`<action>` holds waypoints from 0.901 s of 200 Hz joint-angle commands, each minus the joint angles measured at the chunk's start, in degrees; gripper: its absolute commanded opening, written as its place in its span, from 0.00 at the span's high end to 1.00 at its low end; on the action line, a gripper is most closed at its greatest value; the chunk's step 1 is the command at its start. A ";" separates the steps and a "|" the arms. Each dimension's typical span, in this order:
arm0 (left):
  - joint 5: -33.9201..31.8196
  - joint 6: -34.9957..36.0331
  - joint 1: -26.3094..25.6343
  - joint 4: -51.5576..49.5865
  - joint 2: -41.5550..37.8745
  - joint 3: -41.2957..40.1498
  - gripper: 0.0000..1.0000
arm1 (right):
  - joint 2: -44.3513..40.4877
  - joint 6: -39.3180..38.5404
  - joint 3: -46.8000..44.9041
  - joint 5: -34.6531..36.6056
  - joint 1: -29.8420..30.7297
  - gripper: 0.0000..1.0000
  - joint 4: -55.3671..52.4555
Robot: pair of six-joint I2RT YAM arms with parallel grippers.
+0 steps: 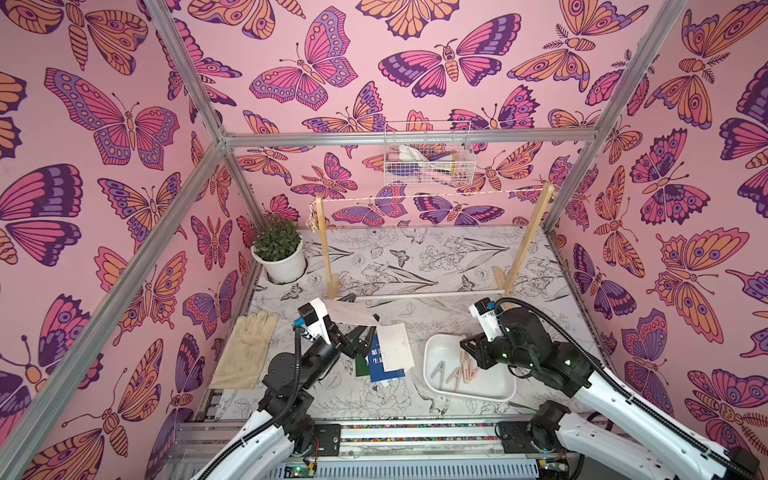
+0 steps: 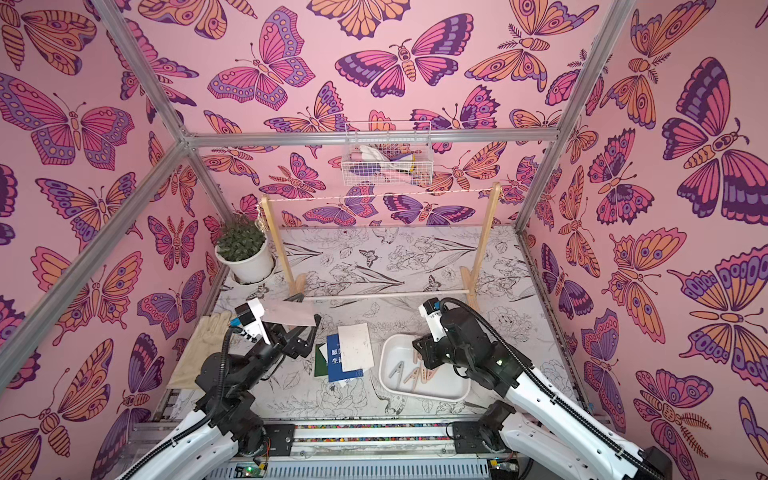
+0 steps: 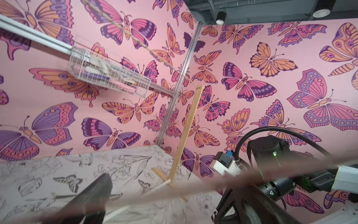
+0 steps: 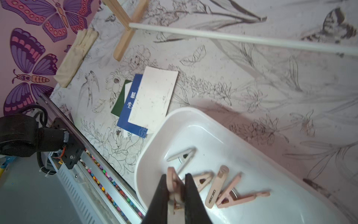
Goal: Remove the postcards from the strings
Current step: Place the postcard on the postcard.
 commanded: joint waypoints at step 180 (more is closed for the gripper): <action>-3.83 -24.63 -6.29 -36.16 3.57 -2.94 0.01 | -1.18 -1.81 3.90 21.31 0.34 0.24 -2.05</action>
